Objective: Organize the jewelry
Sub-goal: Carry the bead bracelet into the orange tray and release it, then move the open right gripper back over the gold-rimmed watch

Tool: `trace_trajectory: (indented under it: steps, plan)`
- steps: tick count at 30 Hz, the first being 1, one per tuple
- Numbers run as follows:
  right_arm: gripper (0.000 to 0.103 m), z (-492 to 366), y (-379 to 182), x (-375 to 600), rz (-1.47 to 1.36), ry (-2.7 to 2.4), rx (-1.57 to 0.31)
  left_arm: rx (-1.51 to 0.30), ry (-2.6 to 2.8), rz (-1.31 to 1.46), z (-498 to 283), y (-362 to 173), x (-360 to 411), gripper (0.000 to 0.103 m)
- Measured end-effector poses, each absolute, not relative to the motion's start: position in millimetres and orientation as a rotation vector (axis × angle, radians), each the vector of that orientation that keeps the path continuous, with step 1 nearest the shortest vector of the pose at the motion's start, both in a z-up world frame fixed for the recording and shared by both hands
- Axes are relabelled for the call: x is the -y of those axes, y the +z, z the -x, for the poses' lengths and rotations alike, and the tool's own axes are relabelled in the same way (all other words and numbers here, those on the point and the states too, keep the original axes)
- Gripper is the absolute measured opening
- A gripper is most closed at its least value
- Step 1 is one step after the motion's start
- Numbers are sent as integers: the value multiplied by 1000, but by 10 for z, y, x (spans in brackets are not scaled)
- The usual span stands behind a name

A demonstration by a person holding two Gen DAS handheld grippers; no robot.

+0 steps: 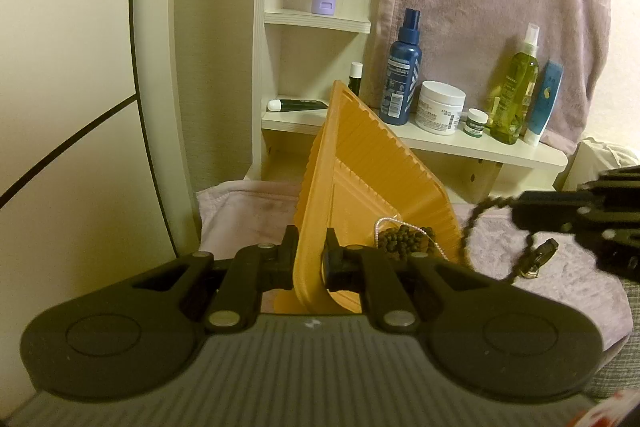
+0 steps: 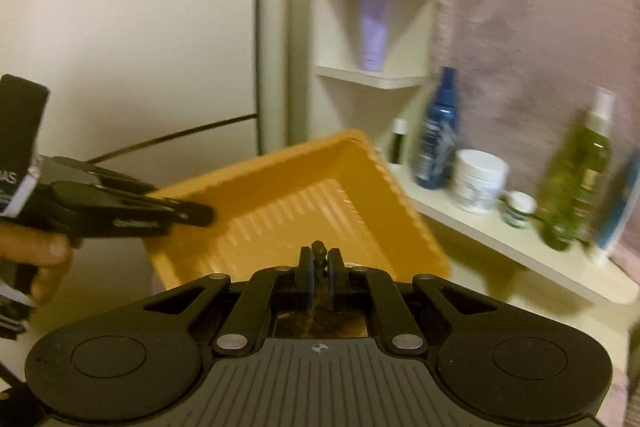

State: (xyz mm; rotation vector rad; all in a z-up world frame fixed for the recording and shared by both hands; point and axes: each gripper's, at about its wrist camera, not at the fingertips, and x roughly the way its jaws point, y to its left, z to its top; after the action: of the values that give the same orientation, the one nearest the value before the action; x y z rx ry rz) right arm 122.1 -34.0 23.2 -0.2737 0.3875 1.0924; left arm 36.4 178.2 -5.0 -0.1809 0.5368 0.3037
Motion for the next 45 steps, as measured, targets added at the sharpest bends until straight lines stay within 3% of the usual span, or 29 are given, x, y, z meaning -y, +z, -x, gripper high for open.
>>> trace_trajectory:
  steps: [21,22,24,25,26,45]
  plan:
    - [7,-1218,-7,-15,236,1184,-468,-536,302,191,-352,-51,-1798,10]
    - [10,-1222,-6,-6,230,1185,-469,-536,302,191,-351,-52,-1799,10]
    - [27,-1227,1,26,223,1165,-457,-536,302,192,-352,-51,-1799,10]
    - [40,-1233,7,52,218,1152,-452,-536,302,192,-354,-50,-1799,10]
    - [41,-1242,12,83,208,1140,-447,-536,302,192,-353,-51,-1803,10]
    - [45,-1547,-526,1331,122,666,-543,-538,306,193,-369,-74,-1835,10]
